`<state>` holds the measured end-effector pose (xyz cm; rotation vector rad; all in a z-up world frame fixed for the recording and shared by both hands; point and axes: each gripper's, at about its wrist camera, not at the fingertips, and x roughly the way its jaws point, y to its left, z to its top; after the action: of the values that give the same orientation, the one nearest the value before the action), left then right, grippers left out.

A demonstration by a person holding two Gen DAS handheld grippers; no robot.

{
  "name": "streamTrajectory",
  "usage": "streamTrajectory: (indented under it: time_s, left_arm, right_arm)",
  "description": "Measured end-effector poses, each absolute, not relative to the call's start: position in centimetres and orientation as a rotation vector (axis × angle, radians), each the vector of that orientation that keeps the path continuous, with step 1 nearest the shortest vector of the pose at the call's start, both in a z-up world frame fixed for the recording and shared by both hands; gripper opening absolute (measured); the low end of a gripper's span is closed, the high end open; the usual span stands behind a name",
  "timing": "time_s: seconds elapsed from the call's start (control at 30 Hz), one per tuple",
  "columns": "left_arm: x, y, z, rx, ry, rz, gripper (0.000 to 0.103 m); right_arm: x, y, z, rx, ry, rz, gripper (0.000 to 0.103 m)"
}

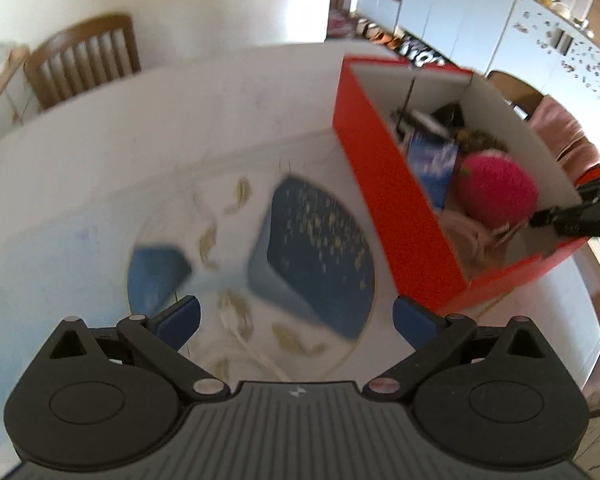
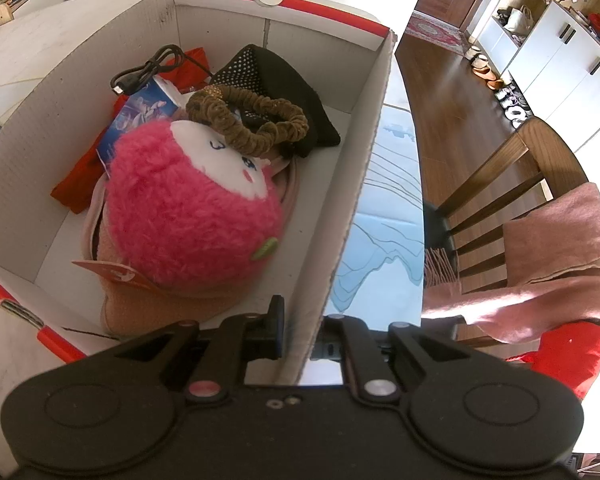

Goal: Organize objects
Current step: 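Move the left gripper back to the mat over the white USB cable, then close the left gripper on the white USB cable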

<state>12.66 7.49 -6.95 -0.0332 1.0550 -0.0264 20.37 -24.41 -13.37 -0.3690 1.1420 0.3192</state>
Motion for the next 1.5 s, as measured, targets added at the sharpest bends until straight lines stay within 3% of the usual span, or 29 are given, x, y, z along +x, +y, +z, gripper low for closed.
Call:
streamTrajectory:
  time_s: [0.6, 1.13, 1.23, 1.33, 1.5]
  left_arm:
    - [10.6, 7.2, -15.2, -0.110, 1.250, 0.179, 0.103]
    - [10.8, 7.7, -15.5, -0.171, 1.298, 0.237, 0.101]
    - [10.7, 7.5, -15.2, -0.164, 1.281, 0.236, 0.094]
    - [10.7, 7.5, -14.8, -0.156, 1.251, 0.234, 0.077]
    - [11.0, 7.2, -14.1, -0.140, 1.229, 0.212, 0.027]
  right_arm:
    - [20.3, -24.4, -13.4, -0.366, 1.142, 0.321, 0.010]
    - [20.3, -24.4, -13.4, -0.367, 1.143, 0.321, 0.012]
    - [20.3, -24.4, -13.4, -0.368, 1.142, 0.320, 0.012]
    - [20.3, -24.2, -13.5, -0.373, 1.142, 0.318, 0.011]
    - [20.3, -24.1, -13.5, -0.374, 1.142, 0.318, 0.011]
